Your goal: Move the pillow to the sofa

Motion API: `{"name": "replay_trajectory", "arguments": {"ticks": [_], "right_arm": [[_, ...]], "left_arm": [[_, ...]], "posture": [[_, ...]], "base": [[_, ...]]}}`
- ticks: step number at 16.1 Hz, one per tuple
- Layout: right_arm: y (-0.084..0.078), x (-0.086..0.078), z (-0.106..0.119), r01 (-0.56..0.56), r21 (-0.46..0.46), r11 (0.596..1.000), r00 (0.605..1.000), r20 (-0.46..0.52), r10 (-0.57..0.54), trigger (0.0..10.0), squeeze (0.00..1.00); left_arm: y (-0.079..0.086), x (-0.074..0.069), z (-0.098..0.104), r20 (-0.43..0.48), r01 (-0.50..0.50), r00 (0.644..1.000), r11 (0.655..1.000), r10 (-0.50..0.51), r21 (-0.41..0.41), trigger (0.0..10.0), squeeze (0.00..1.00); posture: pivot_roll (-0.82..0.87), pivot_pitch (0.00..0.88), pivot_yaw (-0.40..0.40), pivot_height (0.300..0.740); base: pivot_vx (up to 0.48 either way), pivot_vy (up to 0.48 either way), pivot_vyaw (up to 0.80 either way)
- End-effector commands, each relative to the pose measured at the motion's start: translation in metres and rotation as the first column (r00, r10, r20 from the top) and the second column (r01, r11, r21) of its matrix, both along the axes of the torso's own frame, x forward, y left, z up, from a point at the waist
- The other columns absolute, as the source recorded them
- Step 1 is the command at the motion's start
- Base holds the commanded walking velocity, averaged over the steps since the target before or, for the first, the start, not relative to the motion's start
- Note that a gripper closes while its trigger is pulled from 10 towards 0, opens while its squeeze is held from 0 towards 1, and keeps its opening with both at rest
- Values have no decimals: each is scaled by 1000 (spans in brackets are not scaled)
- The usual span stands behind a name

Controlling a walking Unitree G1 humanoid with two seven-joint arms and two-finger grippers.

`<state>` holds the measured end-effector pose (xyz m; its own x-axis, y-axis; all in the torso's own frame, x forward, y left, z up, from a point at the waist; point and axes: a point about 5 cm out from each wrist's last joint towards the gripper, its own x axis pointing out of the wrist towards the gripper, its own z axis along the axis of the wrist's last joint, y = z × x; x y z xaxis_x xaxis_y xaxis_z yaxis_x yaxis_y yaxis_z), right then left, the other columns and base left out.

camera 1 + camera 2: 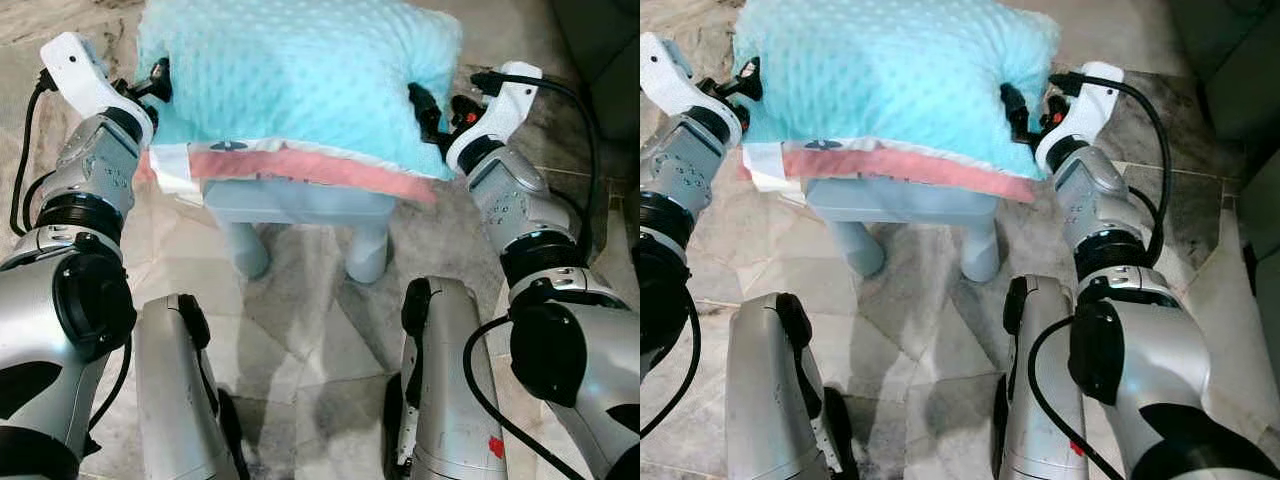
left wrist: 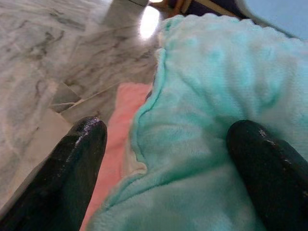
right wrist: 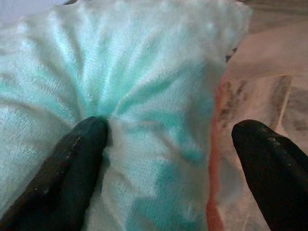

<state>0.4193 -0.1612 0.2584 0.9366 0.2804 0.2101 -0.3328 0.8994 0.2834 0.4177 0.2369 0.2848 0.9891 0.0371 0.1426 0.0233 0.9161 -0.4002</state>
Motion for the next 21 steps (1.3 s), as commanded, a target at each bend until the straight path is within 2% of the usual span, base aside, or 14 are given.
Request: {"name": "replay_trajectory", "arguments": {"ticks": [1, 3, 5, 6, 7, 8, 9, 12, 17, 21], "right_arm": [[6, 1, 0, -45, 12, 999, 999, -11, 45, 10000, 0], [8, -1, 0, -121, 41, 992, 993, -8, 121, 10000, 0], [14, -2, -2, -190, 49, 981, 982, -13, 190, 10000, 0], [19, -3, -2, -233, 53, 971, 972, -10, 234, 9216, 0], [22, -4, -3, -264, 55, 963, 964, -3, 265, 1059, 0], [25, -4, -3, -285, 58, 957, 959, 2, 285, 0, 0], [28, -5, -5, -301, 65, 951, 953, 1, 302, 0, 0], [33, -8, -8, -356, 47, 933, 934, 4, 356, 0, 0], [36, -9, -10, -380, 36, 924, 925, 0, 380, 0, 0], [35, -10, -13, -385, 38, 922, 923, -4, 385, 0, 0]], "left_arm": [[6, -1, 14, 40, -7, 999, 1000, 6, 23, 10000, 0], [6, -2, 14, 32, 66, 997, 998, -66, 9, 10000, 0], [-2, -1, 10, 2, 162, 987, 987, -162, 11, 10000, 0], [-8, -1, 7, -18, 238, 971, 971, -238, 22, 10000, 0], [-12, -2, 6, -22, 290, 957, 957, -290, -3, 10000, 0], [-14, -2, 5, -20, 321, 946, 946, -322, -52, 8824, 0], [-13, -3, 2, -23, 340, 939, 934, -344, -111, 0, 0], [-12, -5, -4, -35, 381, 920, 911, -391, -158, 0, 0], [-11, -6, -1, -15, 381, 920, 902, -392, -202, 0, 0], [-11, -6, -3, -19, 384, 918, 901, -396, -204, 0, 0]], "posture": [[-79, 373, 27, 378], [-79, 373, 28, 378], [-78, 377, 29, 378], [-76, 374, 29, 378], [-76, 374, 29, 378], [-76, 374, 29, 378], [-70, 377, 29, 378], [-69, 378, 31, 378], [-69, 382, 31, 378], [-67, 390, 34, 378]], "base": [[0, 0, 0], [0, 0, 0], [0, 0, 0], [0, 0, 0], [0, 0, 0], [0, 0, 0], [0, 0, 0], [0, 0, 0], [0, 0, 0], [0, 0, 0]]}}
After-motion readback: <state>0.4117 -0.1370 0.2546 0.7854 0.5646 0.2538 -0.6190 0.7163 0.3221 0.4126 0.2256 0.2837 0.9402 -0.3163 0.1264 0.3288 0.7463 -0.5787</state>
